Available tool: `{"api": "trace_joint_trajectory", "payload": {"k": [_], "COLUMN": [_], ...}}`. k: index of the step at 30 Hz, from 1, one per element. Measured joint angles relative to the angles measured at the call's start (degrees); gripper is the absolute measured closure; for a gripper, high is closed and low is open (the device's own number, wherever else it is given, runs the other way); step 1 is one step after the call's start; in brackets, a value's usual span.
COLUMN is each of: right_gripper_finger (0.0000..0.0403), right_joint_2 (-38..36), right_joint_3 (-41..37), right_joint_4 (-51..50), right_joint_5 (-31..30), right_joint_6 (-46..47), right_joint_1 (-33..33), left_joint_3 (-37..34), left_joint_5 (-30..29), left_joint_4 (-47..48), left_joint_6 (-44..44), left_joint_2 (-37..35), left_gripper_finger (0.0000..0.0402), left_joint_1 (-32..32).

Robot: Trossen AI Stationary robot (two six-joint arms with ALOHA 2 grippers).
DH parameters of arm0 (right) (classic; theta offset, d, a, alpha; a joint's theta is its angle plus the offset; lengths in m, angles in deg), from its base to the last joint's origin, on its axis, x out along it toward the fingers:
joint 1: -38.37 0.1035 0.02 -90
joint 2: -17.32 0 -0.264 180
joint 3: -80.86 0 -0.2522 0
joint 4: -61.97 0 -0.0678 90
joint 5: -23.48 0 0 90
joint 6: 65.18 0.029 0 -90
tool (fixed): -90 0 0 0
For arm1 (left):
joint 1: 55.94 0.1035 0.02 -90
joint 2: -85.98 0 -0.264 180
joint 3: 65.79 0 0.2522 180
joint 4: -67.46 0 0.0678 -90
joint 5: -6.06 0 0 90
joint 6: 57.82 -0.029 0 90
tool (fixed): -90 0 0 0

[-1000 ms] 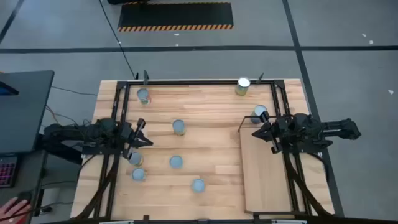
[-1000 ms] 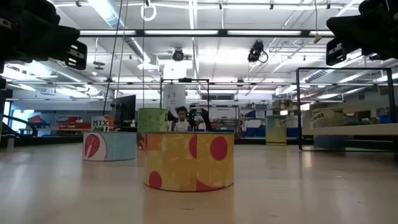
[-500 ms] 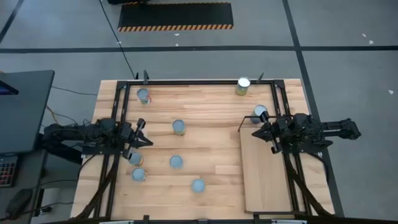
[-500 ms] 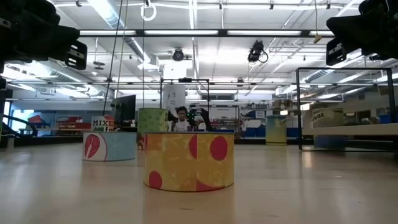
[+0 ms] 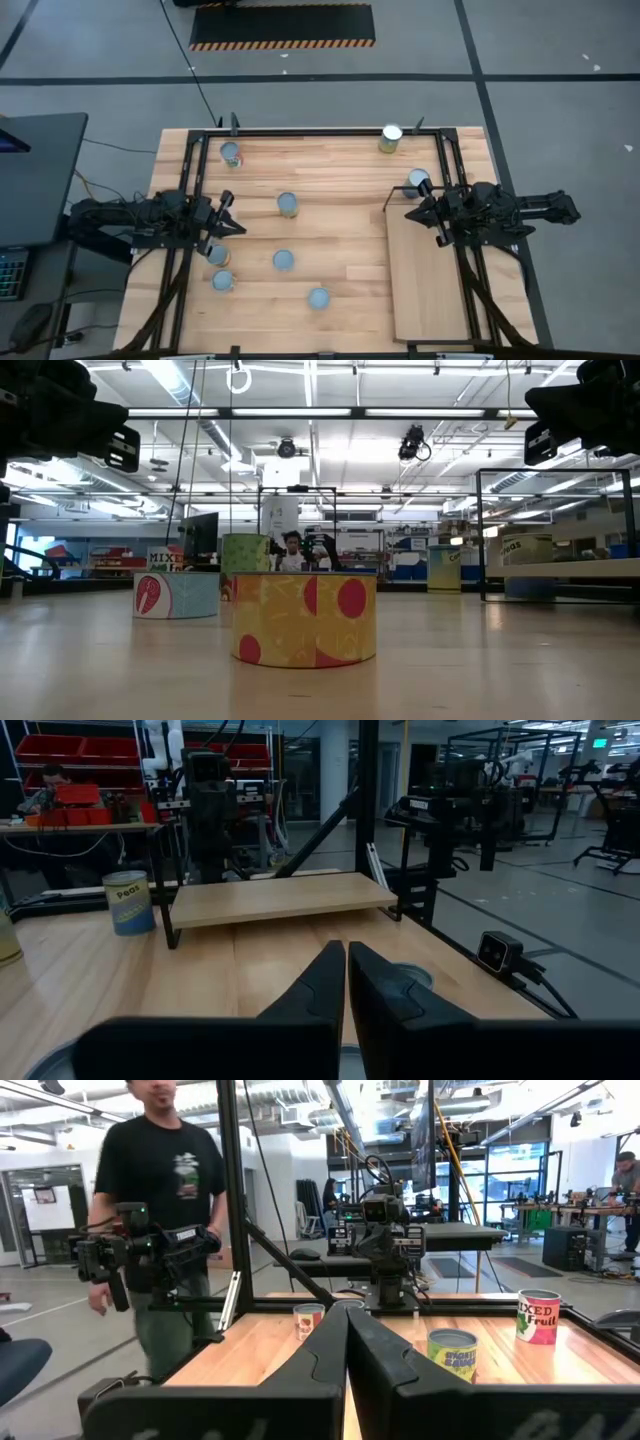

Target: Pick and place cans onto a shelf

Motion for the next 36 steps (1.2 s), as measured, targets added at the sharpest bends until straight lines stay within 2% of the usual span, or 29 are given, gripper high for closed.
{"api": "trace_joint_trajectory", "payload": {"k": [21,22,25,27,29,31,36], "right_gripper_finger": [0.0386,0.0386,0.0386,0.0386,0.0386,0.0386,0.0386], "right_joint_2": [-0.01,0.0,0.0,-0.01,-0.01,-0.01,0.01], "right_joint_3": [0.0,0.0,0.0,0.0,0.0,0.0,0.0], "right_joint_4": [0.01,0.0,0.0,0.0,-0.01,0.01,0.01], "right_joint_5": [-0.01,-0.01,0.01,0.0,-0.01,-0.01,0.0], "right_joint_6": [0.01,0.0,-0.01,0.01,-0.01,-0.01,-0.01], "right_joint_1": [0.0,0.0,0.0,0.0,0.0,0.0,0.0], "left_joint_3": [-0.01,-0.01,0.0,-0.01,-0.01,-0.01,-0.01], "left_joint_5": [0.0,-0.05,-2.07,-2.16,-2.11,-1.92,-3.83], "left_joint_4": [0.02,-0.06,-2.39,-4.21,-5.57,-8.32,-14.95], "left_joint_6": [-0.04,-1.87,-17.63,-19.46,-16.48,-9.8,20.08], "left_joint_2": [0.01,0.02,0.0,0.01,0.0,0.01,-0.06], "left_gripper_finger": [0.0377,0.0377,0.0377,0.0377,0.0377,0.0377,0.0377], "left_joint_1": [-0.01,0.0,0.01,-0.04,-0.07,-0.08,-0.08]}}
